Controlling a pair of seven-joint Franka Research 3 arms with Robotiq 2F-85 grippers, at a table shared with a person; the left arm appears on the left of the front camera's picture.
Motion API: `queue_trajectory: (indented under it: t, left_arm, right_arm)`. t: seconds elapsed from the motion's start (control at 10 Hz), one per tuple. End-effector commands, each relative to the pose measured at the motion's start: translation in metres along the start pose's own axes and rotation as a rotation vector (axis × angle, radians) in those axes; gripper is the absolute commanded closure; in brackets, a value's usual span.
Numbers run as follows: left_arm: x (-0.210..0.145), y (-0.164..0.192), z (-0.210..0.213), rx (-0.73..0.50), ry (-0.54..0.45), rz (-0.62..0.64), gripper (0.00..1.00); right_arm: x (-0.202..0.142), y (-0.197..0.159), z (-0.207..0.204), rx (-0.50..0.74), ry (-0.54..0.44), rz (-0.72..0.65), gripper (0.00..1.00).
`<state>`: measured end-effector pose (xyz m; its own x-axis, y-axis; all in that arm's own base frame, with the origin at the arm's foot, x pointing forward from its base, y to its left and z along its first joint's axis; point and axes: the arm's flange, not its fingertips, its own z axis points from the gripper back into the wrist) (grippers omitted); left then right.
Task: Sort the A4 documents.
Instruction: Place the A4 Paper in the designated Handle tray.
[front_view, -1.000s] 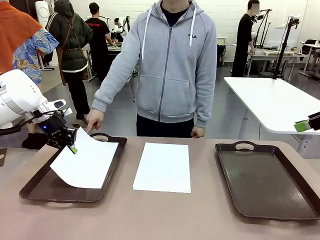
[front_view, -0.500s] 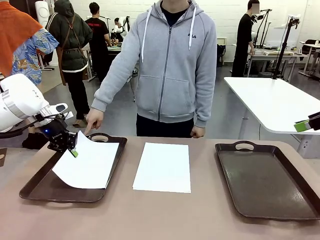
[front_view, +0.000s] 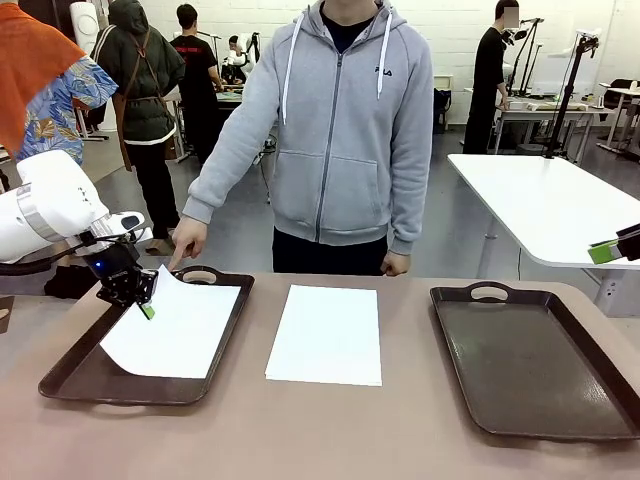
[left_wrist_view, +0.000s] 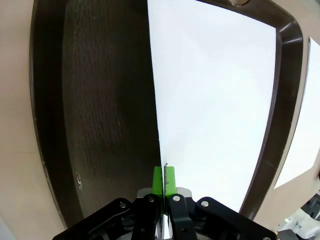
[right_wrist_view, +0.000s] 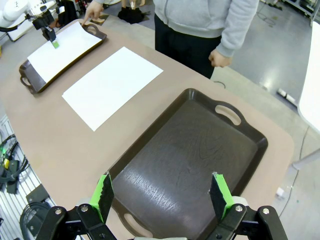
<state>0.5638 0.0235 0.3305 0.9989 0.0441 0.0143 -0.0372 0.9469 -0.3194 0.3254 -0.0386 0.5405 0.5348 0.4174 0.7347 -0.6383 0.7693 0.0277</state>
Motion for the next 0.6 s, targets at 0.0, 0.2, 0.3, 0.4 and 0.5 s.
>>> queue_trajectory:
  t: [0.0, 0.2, 0.3, 0.4, 0.5]
  left_arm:
    - [0.0099, -0.0038, 0.0009, 0.04, -0.026, 0.012, 0.99]
    - [0.0117, -0.0033, 0.0019, 0.053, -0.028, 0.006, 0.99]
    - [0.011, -0.003, 0.0026, 0.06, -0.024, 0.009, 0.99]
    - [0.0107, -0.0039, 0.0028, 0.06, -0.018, 0.01, 0.8]
    - [0.0111, -0.0043, 0.0032, 0.061, -0.019, 0.005, 0.79]
  right_arm:
    - [-0.0002, -0.0001, -0.0014, 0.009, -0.003, -0.001, 0.0]
    - [-0.0002, -0.0001, -0.0014, 0.009, -0.003, -0.001, 0.0]
    - [-0.0002, -0.0001, -0.0014, 0.009, -0.003, -0.001, 0.0]
    - [-0.0002, -0.0001, -0.0014, 0.009, -0.003, -0.001, 0.0]
    - [-0.0002, -0.0001, -0.0014, 0.009, -0.003, -0.001, 0.0]
